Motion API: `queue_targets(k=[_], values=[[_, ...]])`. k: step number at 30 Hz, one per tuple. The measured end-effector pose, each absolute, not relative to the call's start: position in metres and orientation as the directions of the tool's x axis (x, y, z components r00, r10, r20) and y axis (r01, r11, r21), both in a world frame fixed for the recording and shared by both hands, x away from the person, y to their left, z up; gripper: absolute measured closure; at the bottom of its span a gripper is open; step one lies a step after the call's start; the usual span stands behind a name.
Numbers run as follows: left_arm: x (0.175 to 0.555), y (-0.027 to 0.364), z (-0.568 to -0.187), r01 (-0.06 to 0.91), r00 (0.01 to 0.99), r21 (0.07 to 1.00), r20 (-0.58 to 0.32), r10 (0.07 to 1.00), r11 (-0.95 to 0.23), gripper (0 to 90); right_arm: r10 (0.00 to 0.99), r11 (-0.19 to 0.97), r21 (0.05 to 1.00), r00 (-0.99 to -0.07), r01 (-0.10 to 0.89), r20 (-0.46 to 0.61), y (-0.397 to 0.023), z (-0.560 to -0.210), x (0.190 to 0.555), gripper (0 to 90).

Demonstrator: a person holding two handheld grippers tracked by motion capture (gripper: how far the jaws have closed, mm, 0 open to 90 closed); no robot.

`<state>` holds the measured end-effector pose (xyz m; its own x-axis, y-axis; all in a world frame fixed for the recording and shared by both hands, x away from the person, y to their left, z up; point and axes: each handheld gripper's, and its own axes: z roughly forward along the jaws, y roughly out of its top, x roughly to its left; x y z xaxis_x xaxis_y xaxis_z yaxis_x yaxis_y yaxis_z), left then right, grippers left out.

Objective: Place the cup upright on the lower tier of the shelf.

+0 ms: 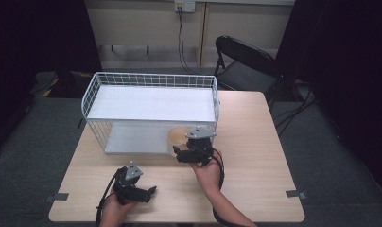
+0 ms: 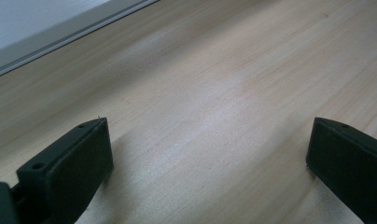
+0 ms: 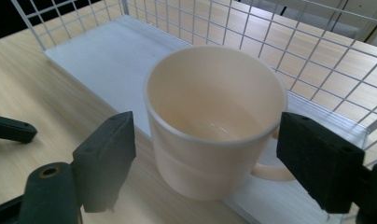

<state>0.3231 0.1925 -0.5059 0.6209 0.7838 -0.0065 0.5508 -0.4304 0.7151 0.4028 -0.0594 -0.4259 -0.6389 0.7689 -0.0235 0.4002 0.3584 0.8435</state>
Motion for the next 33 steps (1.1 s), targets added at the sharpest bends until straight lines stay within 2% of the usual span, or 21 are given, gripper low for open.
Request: queue_targets(k=[15, 33], values=[[0.3231, 0.1925, -0.5059, 0.551, 0.621, 0.715, -0.007, 0.784, -0.43, 0.0, 0.793, 0.333, 0.853, -0.609, 0.402, -0.023, -0.0609, -0.4277, 0.4045, 29.1], [0.3231, 0.1925, -0.5059, 0.551, 0.621, 0.715, -0.006, 0.784, -0.431, 0.0, 0.809, 0.328, 0.853, -0.587, 0.407, -0.031, -0.0569, -0.4278, 0.4054, 32.8]])
